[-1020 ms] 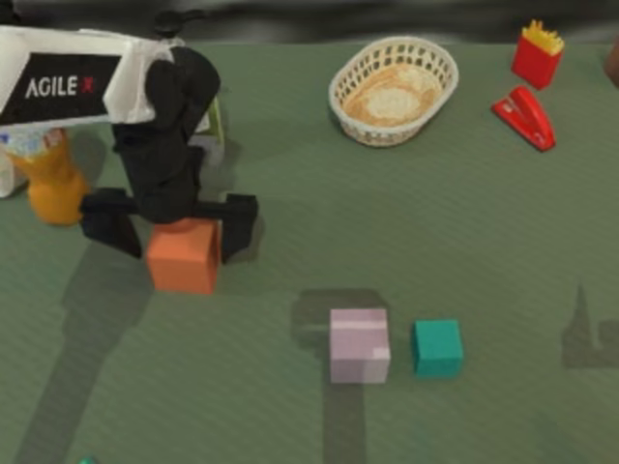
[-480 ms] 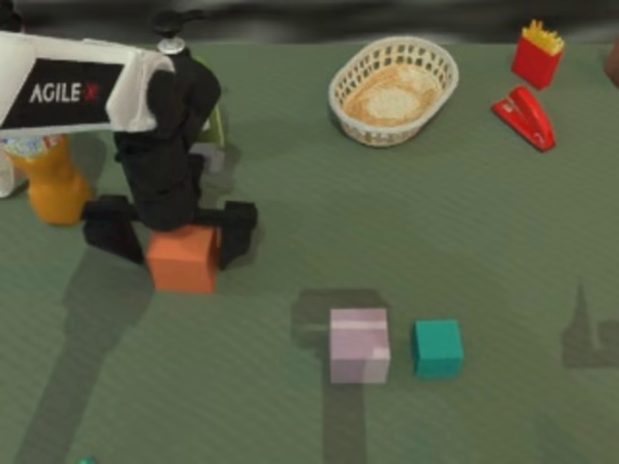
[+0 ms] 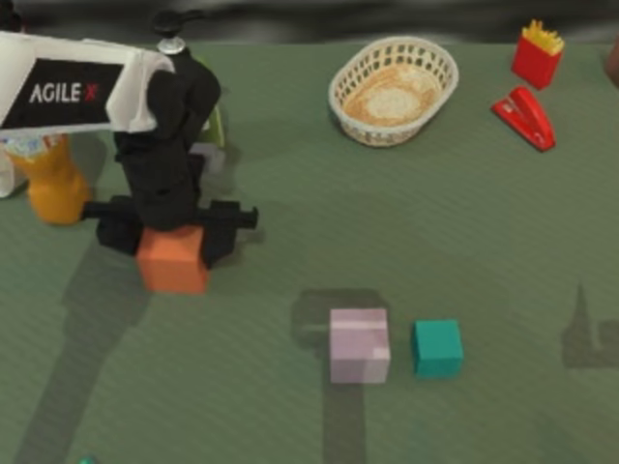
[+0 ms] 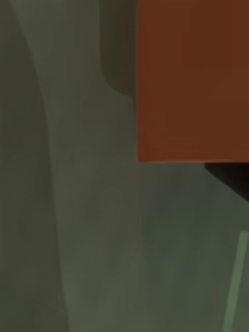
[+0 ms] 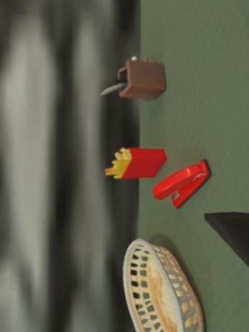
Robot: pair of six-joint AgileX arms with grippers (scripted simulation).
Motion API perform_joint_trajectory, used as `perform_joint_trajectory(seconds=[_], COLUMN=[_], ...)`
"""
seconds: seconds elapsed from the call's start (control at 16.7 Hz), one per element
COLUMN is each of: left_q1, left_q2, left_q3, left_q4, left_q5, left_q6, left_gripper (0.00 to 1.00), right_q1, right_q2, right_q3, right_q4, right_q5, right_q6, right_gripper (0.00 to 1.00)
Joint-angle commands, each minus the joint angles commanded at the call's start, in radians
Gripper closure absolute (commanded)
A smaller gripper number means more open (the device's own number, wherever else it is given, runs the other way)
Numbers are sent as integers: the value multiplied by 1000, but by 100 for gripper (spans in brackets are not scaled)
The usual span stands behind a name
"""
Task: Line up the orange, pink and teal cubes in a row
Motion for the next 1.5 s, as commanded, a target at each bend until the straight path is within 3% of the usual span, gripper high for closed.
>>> perform_joint_trajectory(seconds=[0.12,0.18,0.72,1.14,1.5], left_q1=[0,0,1,18,12], left_q2=[0,0,-14,-90,-103], left_q3=[0,0,5,130,143], left_q4=[0,0,-8,-217,-239], left_q5=[0,0,-3,-3,-4], left_q6=[0,0,2,-1,-2], left_gripper=[98,100,100,100,100], right_q1=[0,0,0,0,0], right_q2=[0,0,0,0,0], right_q3=[0,0,0,0,0], right_q4=[0,0,0,0,0], right_q5=[0,0,0,0,0], right_q6=[0,0,0,0,0], right_gripper=[0,0,0,0,0])
